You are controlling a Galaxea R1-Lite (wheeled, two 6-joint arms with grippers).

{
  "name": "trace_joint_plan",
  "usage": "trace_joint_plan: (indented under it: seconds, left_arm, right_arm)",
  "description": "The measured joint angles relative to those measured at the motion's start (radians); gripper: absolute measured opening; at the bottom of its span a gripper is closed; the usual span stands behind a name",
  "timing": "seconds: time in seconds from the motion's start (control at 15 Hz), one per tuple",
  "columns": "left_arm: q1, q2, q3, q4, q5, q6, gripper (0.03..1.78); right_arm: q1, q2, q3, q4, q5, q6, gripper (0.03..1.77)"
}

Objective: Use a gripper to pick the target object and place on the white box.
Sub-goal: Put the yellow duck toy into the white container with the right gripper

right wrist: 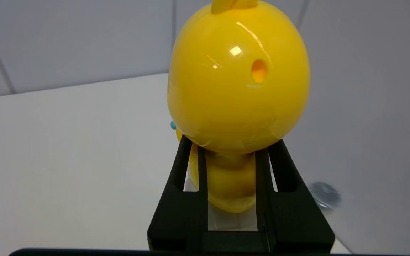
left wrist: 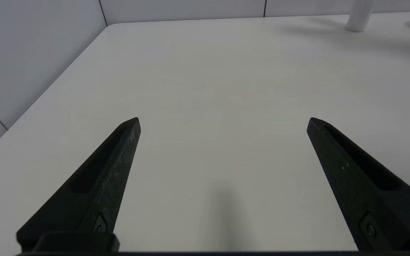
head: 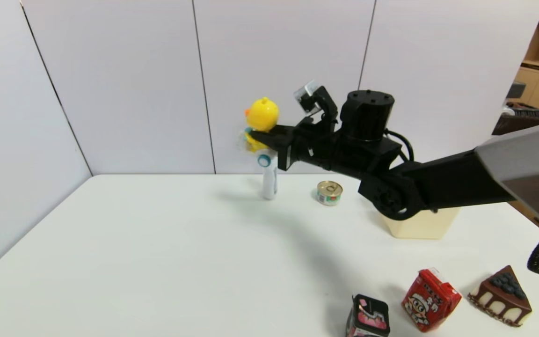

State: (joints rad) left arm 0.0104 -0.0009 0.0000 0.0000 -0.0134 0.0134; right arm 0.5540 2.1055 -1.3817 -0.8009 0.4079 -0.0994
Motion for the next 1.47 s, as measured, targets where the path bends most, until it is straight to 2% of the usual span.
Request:
trace_joint_plan:
  seconds: [0.13,0.27,0.33,0.4,0.67,0.8,1.13,1.33,1.47]
  left_arm:
    - [0.000,0.000,0.000,0.000,0.000,0.000,1.69]
    - [0.000,0.000,0.000,0.000,0.000,0.000,1.69]
    - [0.000,0.000,0.000,0.000,0.000,0.000,1.69]
    - [0.000,0.000,0.000,0.000,0.000,0.000,1.69]
    - [0.000,0.000,0.000,0.000,0.000,0.000,1.69]
    - [0.000,0.000,0.000,0.000,0.000,0.000,1.69]
    - [0.000,0.000,0.000,0.000,0.000,0.000,1.69]
    - [0.000,0.000,0.000,0.000,0.000,0.000,1.69]
    - [0.000,0.000,0.000,0.000,0.000,0.000,1.69]
  right_arm:
    - [-0.020,-0.044,-0.012,0.134,-0.149,-0.052,0.37]
    - [-0.041,-0.098,-0.017,0.252,-0.297,-0.070,0.37]
    - [-0.055,-0.127,-0.019,0.294,-0.353,-0.072,0.37]
    - [-0.073,-0.155,-0.020,0.323,-0.385,-0.077,0.37]
    - [-0.164,-0.261,-0.017,0.441,-0.408,-0.125,0.37]
    - [-0.234,-0.311,-0.017,0.513,-0.407,-0.129,0.37]
    - [-0.395,-0.391,-0.009,0.602,-0.403,-0.122,0.37]
    - [-0.433,-0.438,0.029,0.679,-0.399,-0.115,0.37]
    - [-0.439,-0.460,0.080,0.687,-0.399,-0.098,0.37]
